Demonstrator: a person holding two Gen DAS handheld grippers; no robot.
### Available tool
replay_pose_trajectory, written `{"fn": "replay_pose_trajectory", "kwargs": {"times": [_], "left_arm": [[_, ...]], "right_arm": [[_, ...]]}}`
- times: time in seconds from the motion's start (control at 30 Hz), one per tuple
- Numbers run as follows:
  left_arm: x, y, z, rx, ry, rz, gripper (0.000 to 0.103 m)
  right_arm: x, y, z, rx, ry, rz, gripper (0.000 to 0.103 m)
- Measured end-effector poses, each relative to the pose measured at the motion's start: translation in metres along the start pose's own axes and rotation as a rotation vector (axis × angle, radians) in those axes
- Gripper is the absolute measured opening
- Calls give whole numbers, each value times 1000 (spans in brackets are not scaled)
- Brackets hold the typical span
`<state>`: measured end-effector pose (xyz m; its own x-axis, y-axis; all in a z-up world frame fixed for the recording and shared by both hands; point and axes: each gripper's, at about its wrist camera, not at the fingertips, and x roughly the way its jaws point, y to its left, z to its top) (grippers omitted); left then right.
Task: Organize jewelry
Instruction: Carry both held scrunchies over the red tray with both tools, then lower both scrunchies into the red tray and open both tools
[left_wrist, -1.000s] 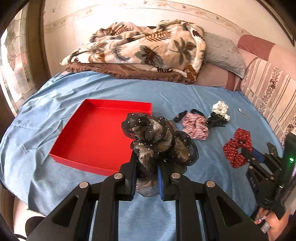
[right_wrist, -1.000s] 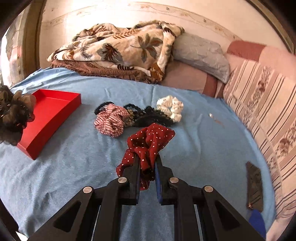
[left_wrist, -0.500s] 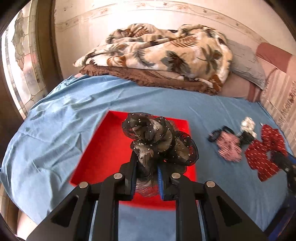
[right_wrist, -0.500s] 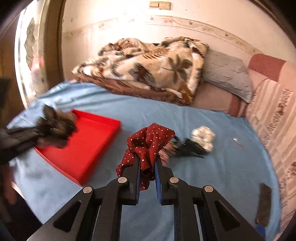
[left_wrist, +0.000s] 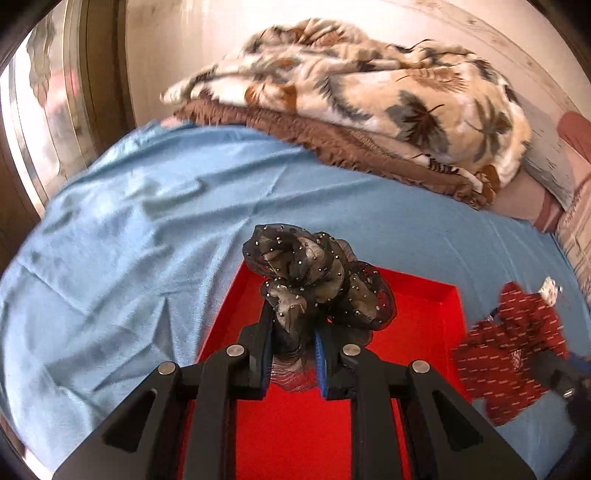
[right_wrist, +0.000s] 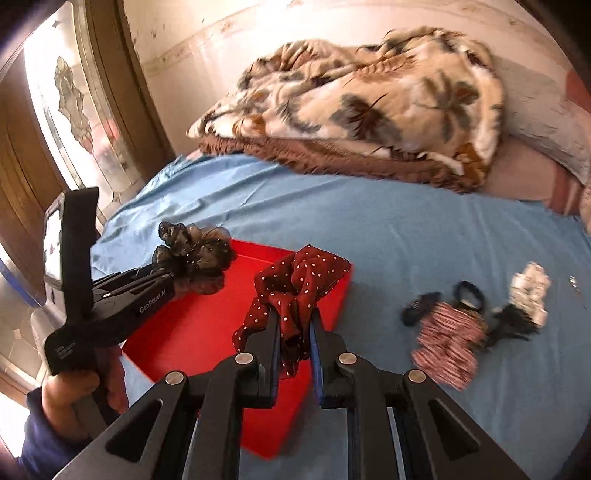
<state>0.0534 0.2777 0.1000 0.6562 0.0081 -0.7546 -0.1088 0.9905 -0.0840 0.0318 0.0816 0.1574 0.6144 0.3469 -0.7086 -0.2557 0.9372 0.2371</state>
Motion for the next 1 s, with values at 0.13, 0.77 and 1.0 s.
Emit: {"fn": "replay_pose_trajectory", "kwargs": {"times": [0.13,0.77,1.0], "left_arm": [[19,6,9,-19,31,-3,18],[26,28,14,-100,33,8,39],[-6,24,14,-80,-65,-14,53]], "right_arm": [[41,8,11,-22,52,0,15],[105,3,13,-39,139,-89,45],[70,10,10,-63,74,-117,60]]}}
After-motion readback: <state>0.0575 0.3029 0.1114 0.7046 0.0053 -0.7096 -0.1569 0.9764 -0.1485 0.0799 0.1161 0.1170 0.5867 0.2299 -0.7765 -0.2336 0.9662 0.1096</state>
